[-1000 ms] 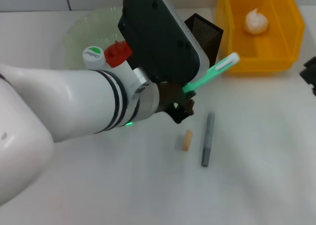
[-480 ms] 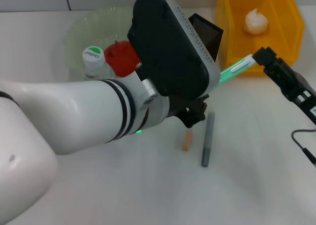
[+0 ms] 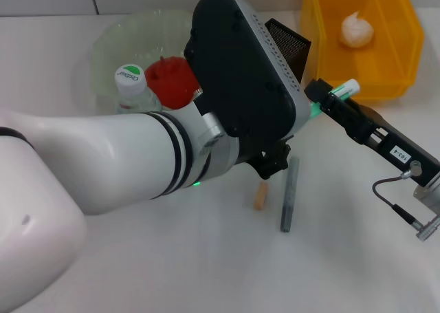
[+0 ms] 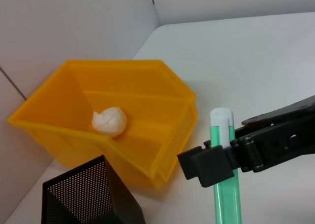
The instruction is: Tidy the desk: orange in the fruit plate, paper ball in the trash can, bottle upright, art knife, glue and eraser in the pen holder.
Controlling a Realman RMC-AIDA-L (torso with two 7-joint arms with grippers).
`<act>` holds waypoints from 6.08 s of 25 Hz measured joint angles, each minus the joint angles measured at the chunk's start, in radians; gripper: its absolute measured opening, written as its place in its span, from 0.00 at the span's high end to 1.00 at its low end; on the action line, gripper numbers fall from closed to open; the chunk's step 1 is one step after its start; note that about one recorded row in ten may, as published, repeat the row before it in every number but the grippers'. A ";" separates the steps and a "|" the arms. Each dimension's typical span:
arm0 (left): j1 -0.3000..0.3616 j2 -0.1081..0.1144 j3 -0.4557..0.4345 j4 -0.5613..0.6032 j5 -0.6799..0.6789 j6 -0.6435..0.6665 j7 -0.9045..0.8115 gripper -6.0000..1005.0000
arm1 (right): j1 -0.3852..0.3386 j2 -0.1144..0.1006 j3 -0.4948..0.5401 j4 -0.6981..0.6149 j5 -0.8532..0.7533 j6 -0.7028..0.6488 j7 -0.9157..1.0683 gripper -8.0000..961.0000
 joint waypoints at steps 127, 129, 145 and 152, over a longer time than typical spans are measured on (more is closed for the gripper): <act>0.117 0.059 -1.010 -1.343 -1.437 0.719 2.008 0.22 | 0.521 0.007 -1.483 -1.070 -0.708 0.074 1.391 0.29; 0.115 0.059 -1.010 -1.343 -1.437 0.716 2.009 0.22 | 0.521 0.007 -1.502 -1.056 -0.707 0.097 1.397 0.29; 0.110 0.057 -1.007 -1.343 -1.437 0.711 2.011 0.22 | 0.530 0.007 -1.569 -0.964 -0.666 0.220 1.425 0.31; 0.110 0.057 -1.008 -1.343 -1.437 0.710 2.011 0.22 | 0.538 0.007 -1.588 -0.913 -0.616 0.266 1.424 0.32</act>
